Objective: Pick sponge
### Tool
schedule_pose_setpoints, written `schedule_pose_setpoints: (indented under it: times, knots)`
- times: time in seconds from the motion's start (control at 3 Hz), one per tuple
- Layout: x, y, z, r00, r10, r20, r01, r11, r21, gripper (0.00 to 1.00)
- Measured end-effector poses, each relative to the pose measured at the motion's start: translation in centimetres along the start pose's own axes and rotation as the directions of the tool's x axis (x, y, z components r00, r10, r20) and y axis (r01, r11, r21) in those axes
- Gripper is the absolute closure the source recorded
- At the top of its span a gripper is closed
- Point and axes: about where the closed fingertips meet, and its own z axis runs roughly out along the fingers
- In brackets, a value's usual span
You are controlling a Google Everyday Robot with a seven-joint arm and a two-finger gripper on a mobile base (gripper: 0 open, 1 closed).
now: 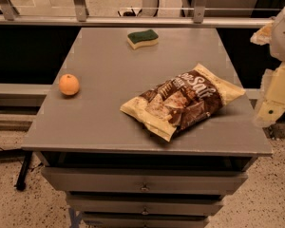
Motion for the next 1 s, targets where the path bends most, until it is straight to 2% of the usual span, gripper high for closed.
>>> schedule_pose_setpoints:
  times: [0.33,0.67,1.0]
  knots:
    - [-0.1,-0.1,0.0,1.0,-0.001,0.003,0.001,1.0,0.005,0.0]
    - [-1.7,-3.9,3.5,0.996,-0.005,0.095,0.001,0.9992,0.04,0.0]
    - [-5.0,-8.8,7.7,0.974,-0.013,0.224,-0.005,0.9968,0.08,0.0]
